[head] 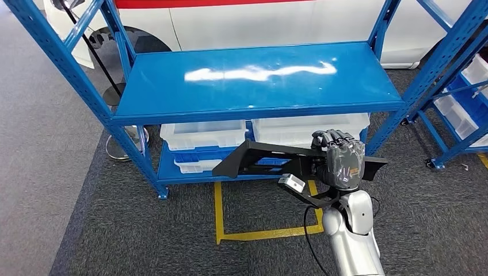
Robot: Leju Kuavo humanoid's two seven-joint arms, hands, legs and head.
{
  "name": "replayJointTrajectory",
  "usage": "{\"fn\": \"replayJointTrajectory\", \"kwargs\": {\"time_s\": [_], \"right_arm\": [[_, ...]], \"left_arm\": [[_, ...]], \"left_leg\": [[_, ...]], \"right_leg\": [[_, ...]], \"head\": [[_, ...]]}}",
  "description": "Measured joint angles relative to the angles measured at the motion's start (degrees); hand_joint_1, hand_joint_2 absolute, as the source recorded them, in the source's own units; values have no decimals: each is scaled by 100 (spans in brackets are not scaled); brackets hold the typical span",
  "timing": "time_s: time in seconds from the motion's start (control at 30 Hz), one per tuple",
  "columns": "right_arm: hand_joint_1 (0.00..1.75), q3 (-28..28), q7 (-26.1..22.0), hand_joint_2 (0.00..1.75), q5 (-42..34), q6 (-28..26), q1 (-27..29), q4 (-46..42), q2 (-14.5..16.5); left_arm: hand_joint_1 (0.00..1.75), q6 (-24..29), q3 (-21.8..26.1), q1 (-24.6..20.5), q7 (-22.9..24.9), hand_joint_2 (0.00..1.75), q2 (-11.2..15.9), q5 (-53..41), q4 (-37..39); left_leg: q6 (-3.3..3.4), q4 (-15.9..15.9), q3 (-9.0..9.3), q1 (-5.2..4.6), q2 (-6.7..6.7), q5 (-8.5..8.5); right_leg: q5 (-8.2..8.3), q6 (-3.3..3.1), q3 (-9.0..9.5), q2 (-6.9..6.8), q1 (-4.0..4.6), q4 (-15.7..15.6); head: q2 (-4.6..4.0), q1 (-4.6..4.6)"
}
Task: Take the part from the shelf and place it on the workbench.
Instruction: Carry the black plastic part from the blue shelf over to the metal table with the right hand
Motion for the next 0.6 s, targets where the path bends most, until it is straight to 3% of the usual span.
{"fn": "replayJointTrajectory", "kwargs": {"time_s": [0.03,0.07,0.1,0.13,0.2,0.27,0.3,0.37,0.4,0.43,0.47,0.53,0.57,0.6], "right_arm": [[173,0,0,175,0,0,-4,7,1],[173,0,0,175,0,0,-5,17,1],[173,0,0,175,0,0,-6,28,1],[173,0,0,175,-1,0,-9,38,1],[173,-1,1,175,-2,0,-26,44,0],[173,-5,9,175,-3,0,-55,48,-3],[173,-7,17,175,-5,0,-67,54,-3],[173,-14,34,175,-14,0,-79,79,-8],[173,-21,44,175,-21,0,-81,92,-12],[173,-28,51,175,-27,0,-80,104,-17],[173,-36,58,175,-32,0,-79,115,-25],[173,-42,67,175,-40,0,-76,141,-39],[173,-43,75,175,-46,0,-73,156,-48],[173,-43,87,175,-52,0,-70,170,-54]], "left_arm": [[0,1,-3,-1,1,175,-1,0,0],[0,2,-5,-2,2,175,-1,0,0],[0,4,-7,-3,5,175,-2,0,0],[0,9,-9,-3,8,175,-2,0,0],[0,21,-11,-14,16,175,0,1,0],[0,32,-13,-35,29,175,5,2,0],[0,35,-15,-43,37,175,8,3,0],[0,37,-27,-47,57,175,3,9,0],[0,37,-34,-48,67,175,-2,13,0],[0,37,-40,-49,77,175,-7,17,1],[0,37,-43,-47,82,175,-11,21,1],[0,37,-48,-46,85,175,-14,24,1],[0,37,-50,-44,87,175,-16,24,0],[0,37,-52,-43,89,175,-19,24,0]], "left_leg": [[-16,371,-89,5,-1,-232],[-26,667,-132,8,0,-344],[-25,801,-91,8,-1,-319],[-12,734,49,7,-2,-192],[60,59,610,-6,-9,54],[128,-720,1134,-40,-17,43],[151,-934,1253,-61,-20,4],[192,-1042,1235,-67,-16,99],[222,-1084,1205,-55,-6,178],[261,-1119,1149,-38,8,272],[289,-1147,1073,-20,22,365],[317,-1130,869,-29,33,517],[310,-1107,756,-31,35,586],[302,-1077,643,-31,37,649]], "right_leg": [[64,-9,-84,0,6,6],[125,-9,-170,-1,14,14],[186,-5,-257,-1,19,25],[243,3,-341,0,25,36],[359,26,-484,5,34,58],[472,75,-548,5,37,53],[530,110,-551,2,29,31],[647,187,-550,2,18,-37],[620,221,-575,10,18,-33],[475,247,-621,17,20,48],[216,267,-686,22,21,241],[-392,289,-823,19,13,917],[-539,298,-855,17,12,1263],[-534,305,-833,16,11,1499]], "head": [[0,-1],[0,-1],[0,-1],[0,-2],[0,-2],[0,2],[0,0],[0,-4],[0,-8],[0,-4],[0,0],[0,3],[0,2],[0,2]]}}
